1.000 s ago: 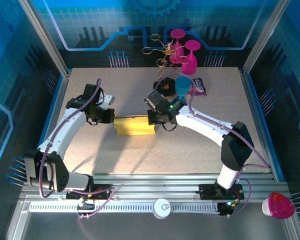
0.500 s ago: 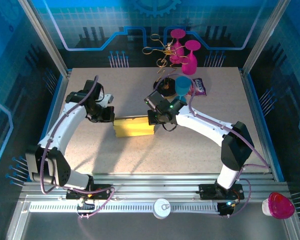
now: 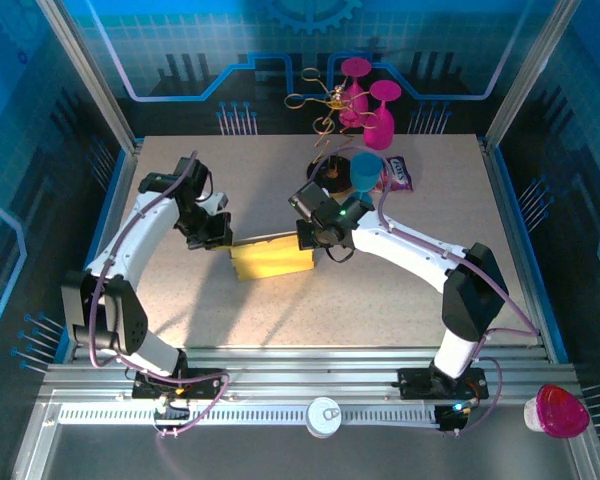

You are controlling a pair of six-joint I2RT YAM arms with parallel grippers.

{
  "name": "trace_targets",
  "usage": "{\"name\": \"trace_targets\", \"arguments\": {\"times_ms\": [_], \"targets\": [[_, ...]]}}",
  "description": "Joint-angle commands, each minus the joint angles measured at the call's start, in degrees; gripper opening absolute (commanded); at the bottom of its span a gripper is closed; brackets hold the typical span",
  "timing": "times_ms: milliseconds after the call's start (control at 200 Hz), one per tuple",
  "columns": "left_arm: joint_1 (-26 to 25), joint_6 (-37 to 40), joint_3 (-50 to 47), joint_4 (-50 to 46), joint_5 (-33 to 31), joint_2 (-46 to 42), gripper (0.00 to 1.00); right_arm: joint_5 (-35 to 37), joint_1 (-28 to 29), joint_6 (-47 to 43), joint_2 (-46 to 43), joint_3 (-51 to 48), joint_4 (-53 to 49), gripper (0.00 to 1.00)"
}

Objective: Fold the paper box

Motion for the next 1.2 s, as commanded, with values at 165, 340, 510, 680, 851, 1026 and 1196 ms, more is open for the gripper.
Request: {"name": "trace_targets", "arguments": {"times_ms": [165, 340, 510, 680, 851, 1026, 1196], "targets": [[0.7, -2.5, 4.3, -4.0, 7.1, 2.4, 0.00, -1.7, 0.4, 0.6, 2.4, 0.4, -3.8, 0.00], [0.7, -3.1, 4.4, -4.8, 9.3, 2.9, 0.00, -1.8, 0.3, 0.6, 2.4, 0.4, -3.8, 0.00], [0.7, -3.7, 2.5, -3.9, 10.4, 2.4, 0.00, -2.1, 0.3, 0.7, 2.7, 0.3, -3.7, 0.00], [0.7, -4.5, -0.1, -2.2, 10.8, 1.5, 0.00, -2.0, 0.3, 0.7, 2.8, 0.3, -3.7, 0.00], [0.7, -5.9, -3.9, 1.3, 11.9, -0.3, 0.00, -1.9, 0.3, 0.7, 2.8, 0.1, -3.7, 0.00], [0.7, -7.0, -6.4, 3.6, 12.1, -2.1, 0.00, -1.9, 0.3, 0.5, 2.4, -0.5, -3.5, 0.00], [0.7, -7.7, -7.9, 4.7, 12.0, -2.9, 0.00, -2.0, 0.3, 0.4, 2.2, -0.8, -3.4, 0.00]]}}
